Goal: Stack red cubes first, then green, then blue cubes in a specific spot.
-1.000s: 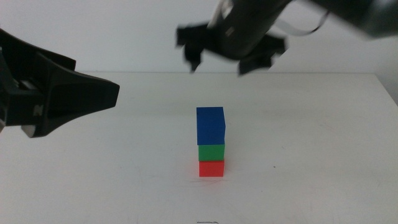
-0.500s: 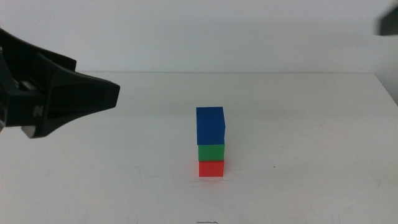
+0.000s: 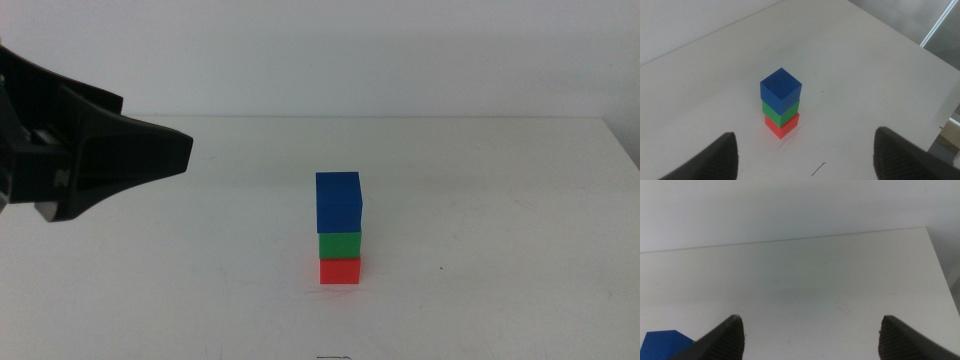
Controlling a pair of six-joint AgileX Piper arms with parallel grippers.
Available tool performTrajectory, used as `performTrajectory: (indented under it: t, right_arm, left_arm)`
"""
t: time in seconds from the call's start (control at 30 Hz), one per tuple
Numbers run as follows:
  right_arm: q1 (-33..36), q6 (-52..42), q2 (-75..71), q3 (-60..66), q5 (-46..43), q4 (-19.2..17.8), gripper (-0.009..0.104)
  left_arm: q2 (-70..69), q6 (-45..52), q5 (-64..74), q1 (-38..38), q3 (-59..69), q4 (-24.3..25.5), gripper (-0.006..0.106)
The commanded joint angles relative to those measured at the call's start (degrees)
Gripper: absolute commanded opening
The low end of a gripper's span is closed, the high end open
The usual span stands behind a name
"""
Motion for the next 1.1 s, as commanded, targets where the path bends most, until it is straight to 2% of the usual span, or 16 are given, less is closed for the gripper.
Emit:
performTrajectory:
  t: [0.0, 0.03, 0.13, 0.2, 0.37, 0.47, 0.53, 0.93, 1.07]
  right_arm:
    - [-0.4, -0.7, -0.6, -1.4, -3.3, -0.3, 0.075]
    - [-0.4, -0.7, -0.6, -1.4, -3.3, -0.3, 0.075]
    - [-0.4, -0.7, -0.6, -1.4, -3.3, -0.5, 0.075]
    - [-0.4, -0.7, -0.6, -1.4, -3.3, -0.5, 0.075]
    - [-0.4, -0.7, -0.6, -1.4, -3.3, -0.5, 0.075]
    - [-0.4, -0.7, -0.6, -1.4, -3.3, -0.5, 0.075]
    - [-0.4, -0.7, -0.6, -1.4, -3.3, -0.5, 0.075]
    - [-0.4, -0.7, -0.6, -1.4, -3.3, -0.5, 0.075]
    - [-0.4, -0.7, -0.6, -1.4, -3.3, -0.5, 0.075]
  left_arm:
    - [-0.1, 0.0, -2.6, 0.0, -1.5, -3.1, 0.091]
    - [-0.1, 0.0, -2.6, 0.0, -1.5, -3.1, 0.091]
    - [-1.2, -1.6, -10.7, 0.0, -1.1, 4.9, 0.091]
    - [-3.1, -6.2, -19.0, 0.0, 0.8, 11.9, 0.091]
    - [-8.6, -27.6, -39.8, 0.0, 9.6, 34.8, 0.091]
    - [-10.5, -38.5, -45.4, 0.0, 13.2, 44.7, 0.091]
    - [-10.7, -42.7, -45.9, 0.0, 14.0, 49.2, 0.091]
    - [-10.6, -45.1, -46.0, 0.0, 14.6, 50.3, 0.091]
    - [-10.6, -45.1, -45.9, 0.0, 15.8, 49.1, 0.091]
